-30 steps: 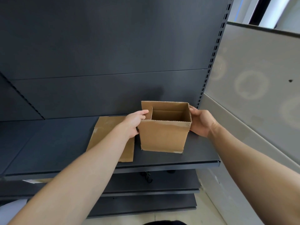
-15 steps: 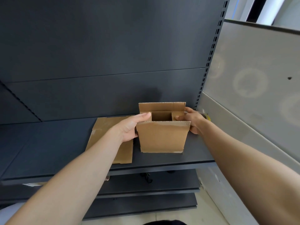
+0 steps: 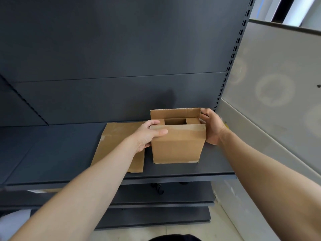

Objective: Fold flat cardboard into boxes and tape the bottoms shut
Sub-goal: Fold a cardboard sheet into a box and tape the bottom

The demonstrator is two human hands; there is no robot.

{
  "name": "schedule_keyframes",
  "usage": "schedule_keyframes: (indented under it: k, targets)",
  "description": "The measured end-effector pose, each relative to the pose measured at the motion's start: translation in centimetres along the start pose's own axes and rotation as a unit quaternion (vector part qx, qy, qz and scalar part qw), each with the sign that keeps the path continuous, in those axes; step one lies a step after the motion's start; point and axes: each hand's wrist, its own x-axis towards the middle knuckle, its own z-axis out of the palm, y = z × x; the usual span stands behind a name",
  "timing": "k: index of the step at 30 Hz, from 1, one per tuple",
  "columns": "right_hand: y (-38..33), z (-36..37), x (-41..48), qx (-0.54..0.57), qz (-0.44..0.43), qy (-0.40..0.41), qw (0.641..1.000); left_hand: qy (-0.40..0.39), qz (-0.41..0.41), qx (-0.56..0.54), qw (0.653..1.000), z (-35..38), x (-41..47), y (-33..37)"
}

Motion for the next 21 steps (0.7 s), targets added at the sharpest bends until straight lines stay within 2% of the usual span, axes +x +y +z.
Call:
schedule_keyframes:
  k: [4,10,15,21]
  targets:
    - [-0.6,0.7,0.3,-0.047,0.011,0.018,0.999,0.041,0.022,0.037,0.998,1.0,0.0,-0.4]
    - [-0.6,1.4,1.5,-0.087,0.015,0.099,0.991,0.116,0.028,0.044,0.992,1.7,0.2,-0.4]
    - [-0.6,0.9,1.0,-0.066,0.017,0.067,0.995,0.078,0.036,0.087,0.992,1.9,-0.4,0.8]
    - [0.8,0.0,0.9,-0.068,-0.01,0.046,0.997,0.089,0.05,0.107,0.989,2.1,-0.6,0.9]
